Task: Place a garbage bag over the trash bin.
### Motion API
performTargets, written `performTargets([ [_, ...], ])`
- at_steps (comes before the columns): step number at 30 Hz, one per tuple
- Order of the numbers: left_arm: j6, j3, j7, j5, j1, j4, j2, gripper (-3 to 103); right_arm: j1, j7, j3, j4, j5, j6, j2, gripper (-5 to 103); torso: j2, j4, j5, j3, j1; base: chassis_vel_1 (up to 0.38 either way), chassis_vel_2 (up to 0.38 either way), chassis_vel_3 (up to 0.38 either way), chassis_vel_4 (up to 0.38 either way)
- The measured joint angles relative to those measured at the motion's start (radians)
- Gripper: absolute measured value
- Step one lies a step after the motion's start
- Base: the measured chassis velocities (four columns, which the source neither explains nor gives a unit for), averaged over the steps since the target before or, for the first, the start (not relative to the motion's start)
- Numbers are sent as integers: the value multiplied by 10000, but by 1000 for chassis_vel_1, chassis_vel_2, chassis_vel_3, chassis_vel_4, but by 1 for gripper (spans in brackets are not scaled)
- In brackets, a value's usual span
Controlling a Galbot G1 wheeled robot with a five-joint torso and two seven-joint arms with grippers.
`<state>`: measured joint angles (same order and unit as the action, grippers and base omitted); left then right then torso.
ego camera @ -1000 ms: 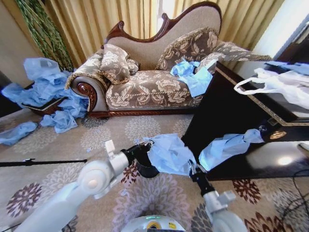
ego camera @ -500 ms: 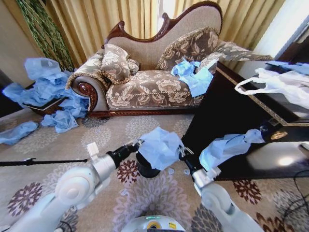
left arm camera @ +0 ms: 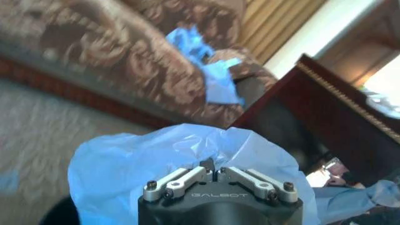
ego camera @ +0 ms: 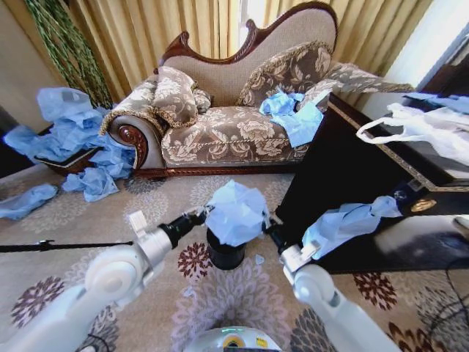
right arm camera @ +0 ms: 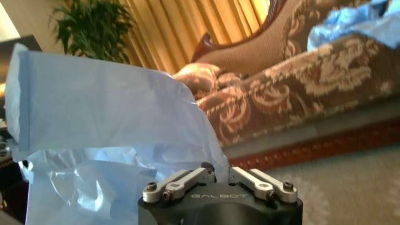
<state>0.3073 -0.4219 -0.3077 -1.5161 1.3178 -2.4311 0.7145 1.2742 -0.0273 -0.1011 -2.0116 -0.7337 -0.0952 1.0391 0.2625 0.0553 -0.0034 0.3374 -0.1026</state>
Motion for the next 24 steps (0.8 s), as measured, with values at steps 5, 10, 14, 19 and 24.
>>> performTargets([
  [5,46,-56,-155,-354,538,31,259,0,267,-46,-26,-45,69,-4,-50,0,0,-2,0,-1,0,0,0,0,0],
  [10,193,-11,-603,-1657,639,198,634,0,446,-145,-168,-217,16,106,-351,0,0,-2,-1,0,0,0,0,0,0],
  [14,415,250,-1999,-3848,205,627,1150,0,729,-217,-372,-452,-189,411,-875,0,0,0,-1,0,0,0,0,0,0],
  [19,444,210,-2600,-4746,264,636,1337,0,808,-408,-371,-661,-349,809,-1042,0,0,0,-1,0,0,0,0,0,0],
  [24,380,190,-3208,-5364,346,826,1611,0,661,-510,-38,-470,-361,932,-1004,0,0,-2,0,0,1,0,0,0,0],
])
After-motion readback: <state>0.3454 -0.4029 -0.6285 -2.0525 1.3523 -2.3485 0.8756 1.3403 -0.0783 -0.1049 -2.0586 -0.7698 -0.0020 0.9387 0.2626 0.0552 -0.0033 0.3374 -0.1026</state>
